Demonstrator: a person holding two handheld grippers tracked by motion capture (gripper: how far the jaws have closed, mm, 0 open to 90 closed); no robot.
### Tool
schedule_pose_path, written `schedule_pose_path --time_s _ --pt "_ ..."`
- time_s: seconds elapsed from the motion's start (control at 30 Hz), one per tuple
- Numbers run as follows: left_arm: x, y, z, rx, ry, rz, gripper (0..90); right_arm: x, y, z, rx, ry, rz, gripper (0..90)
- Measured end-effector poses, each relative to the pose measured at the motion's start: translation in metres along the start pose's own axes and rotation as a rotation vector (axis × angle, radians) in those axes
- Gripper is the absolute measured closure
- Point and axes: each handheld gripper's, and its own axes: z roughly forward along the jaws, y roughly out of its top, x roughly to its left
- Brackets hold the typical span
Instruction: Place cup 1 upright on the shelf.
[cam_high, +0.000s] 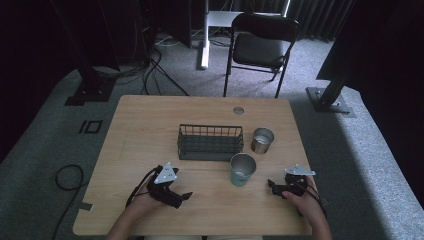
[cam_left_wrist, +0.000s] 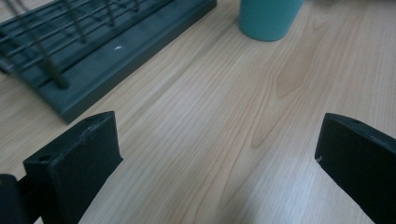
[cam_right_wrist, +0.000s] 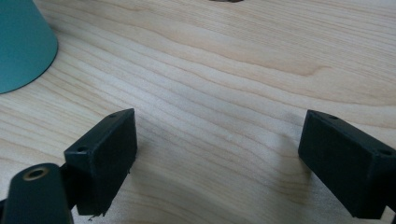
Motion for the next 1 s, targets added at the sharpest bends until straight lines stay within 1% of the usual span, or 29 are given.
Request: schedule_pose_path --time_s 0.03,0.13,0.3,0.33,0.5,0.63,0.7,0.73,0.93,1.0 --pt "0.0 0.0 0.0 0.0 0.0 0.0 0.6 0.0 0.0 0.0 0.0 0.0 0.0 11.2" --pt "-0.003 0.005 0.008 0.002 -0.01 0.014 1.6 0.0 0.0 0.0 0.0 0.0 0.0 11.3" --pt "-0.004 0.01 0.016 0.001 -0.018 0.018 1.6 0.0 0.0 0.0 0.0 0.0 0.0 11.2" --pt "-0.005 0.012 0.02 0.003 -0.022 0.024 1.6 0.0 0.0 0.0 0.0 0.0 0.0 11.2" --pt "-0.007 0.016 0.026 0.004 -0.028 0.034 1.6 0.0 0.0 0.0 0.0 0.0 0.0 11.3" --pt "-0.007 0.022 0.03 -0.006 -0.032 0.035 1.6 0.0 0.0 0.0 0.0 0.0 0.0 11.2" --pt "-0.008 0.026 0.033 -0.007 -0.036 0.045 1.6 0.0 0.0 0.0 0.0 0.0 0.0 11.3" --pt "-0.009 0.029 0.036 -0.009 -0.049 0.049 1.6 0.0 0.0 0.0 0.0 0.0 0.0 11.2" --pt "-0.013 0.036 0.042 -0.015 -0.055 0.061 1.6 0.0 0.0 0.0 0.0 0.0 0.001 11.2" --pt "-0.014 0.038 0.045 -0.013 -0.059 0.071 1.6 0.0 0.0 0.0 0.0 0.0 0.001 11.2"
